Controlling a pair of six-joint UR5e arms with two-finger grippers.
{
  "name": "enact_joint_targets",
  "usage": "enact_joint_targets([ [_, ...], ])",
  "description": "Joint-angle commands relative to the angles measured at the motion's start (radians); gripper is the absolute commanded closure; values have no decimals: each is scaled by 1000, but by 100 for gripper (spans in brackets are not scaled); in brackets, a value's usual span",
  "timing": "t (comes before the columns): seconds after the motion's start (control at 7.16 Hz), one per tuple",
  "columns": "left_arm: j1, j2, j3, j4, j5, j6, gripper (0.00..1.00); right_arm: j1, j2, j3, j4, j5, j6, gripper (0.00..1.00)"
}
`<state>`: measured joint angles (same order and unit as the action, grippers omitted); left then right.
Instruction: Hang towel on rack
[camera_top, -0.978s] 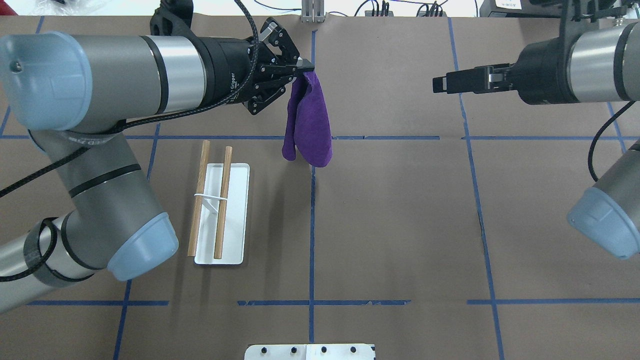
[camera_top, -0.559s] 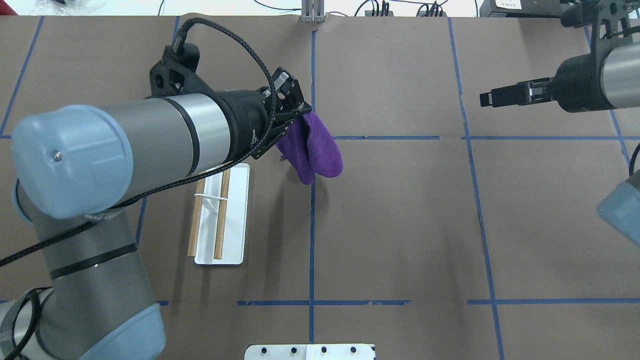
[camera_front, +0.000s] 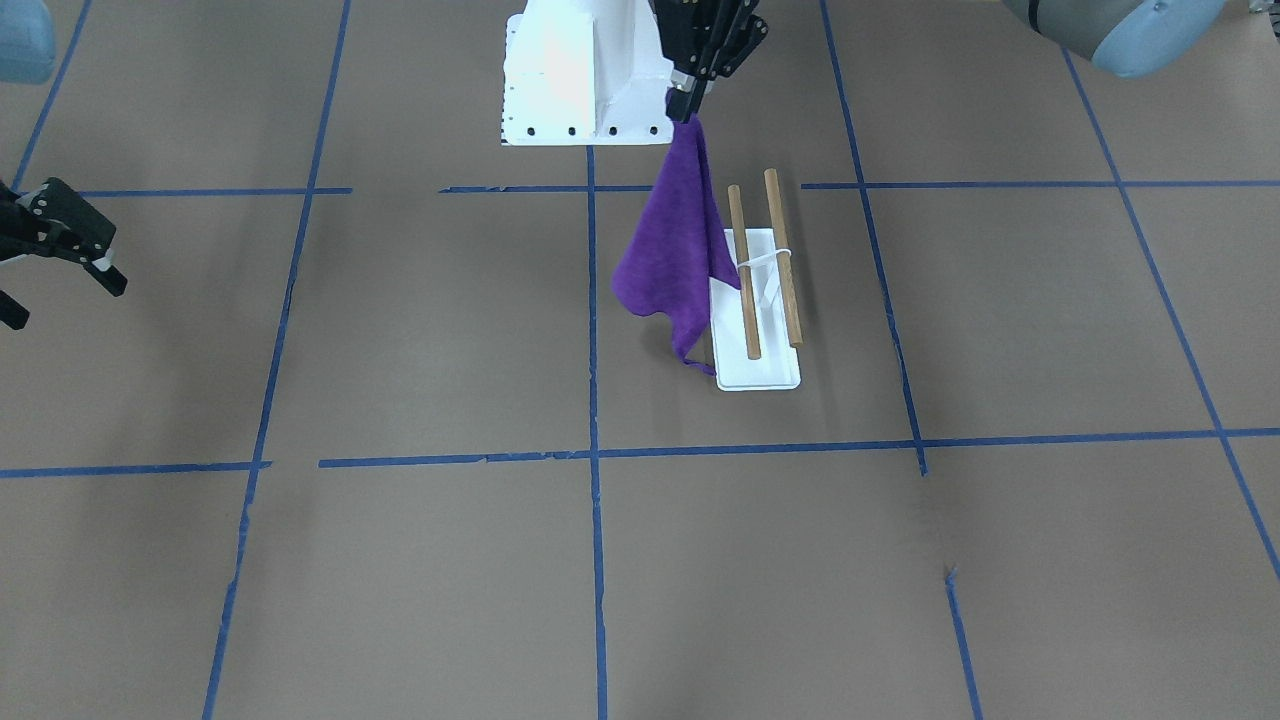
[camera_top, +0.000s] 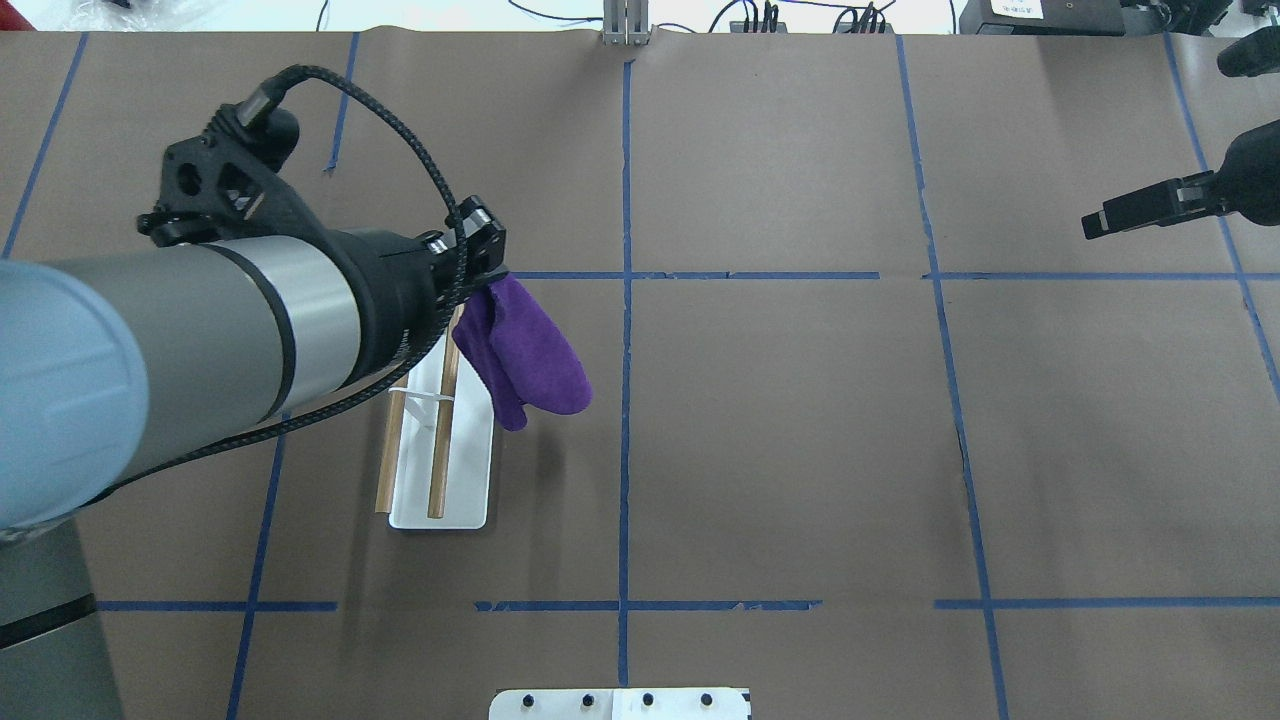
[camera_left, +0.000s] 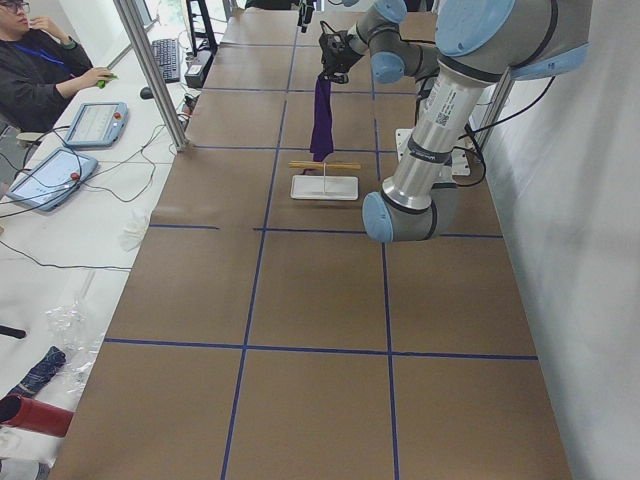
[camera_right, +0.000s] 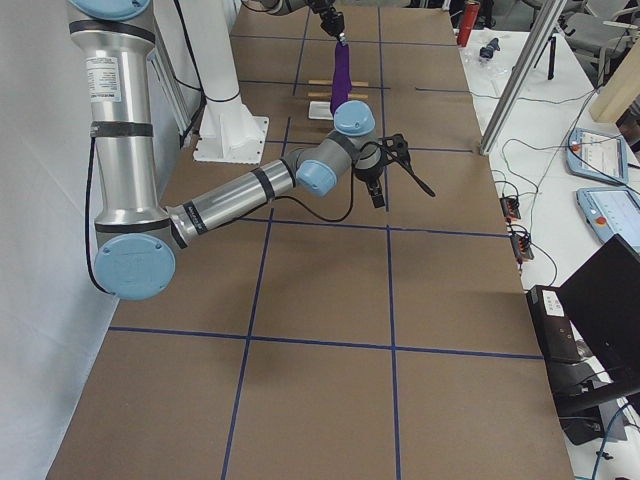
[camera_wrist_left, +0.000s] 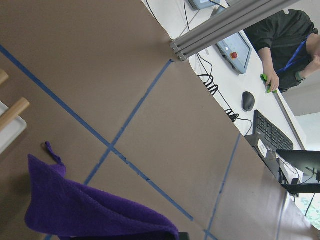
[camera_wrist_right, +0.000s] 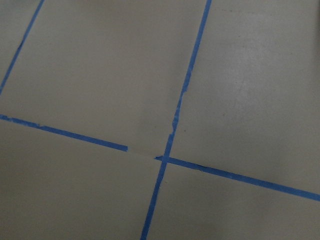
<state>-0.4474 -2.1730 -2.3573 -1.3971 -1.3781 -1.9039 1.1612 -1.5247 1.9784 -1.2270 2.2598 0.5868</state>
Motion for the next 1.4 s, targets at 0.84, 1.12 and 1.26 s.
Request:
enact_joint_targets([
  [0.84, -47, 332, -74, 173, 125, 290, 100, 18, -6, -10, -83, 12, -79, 0],
  [1.12, -39, 341, 30, 173, 195, 290, 100, 18, -3, -10, -83, 12, -81, 0],
  [1.26, -31, 340, 77, 173, 197, 290, 100, 18, 0, -10, -83, 12, -81, 0],
])
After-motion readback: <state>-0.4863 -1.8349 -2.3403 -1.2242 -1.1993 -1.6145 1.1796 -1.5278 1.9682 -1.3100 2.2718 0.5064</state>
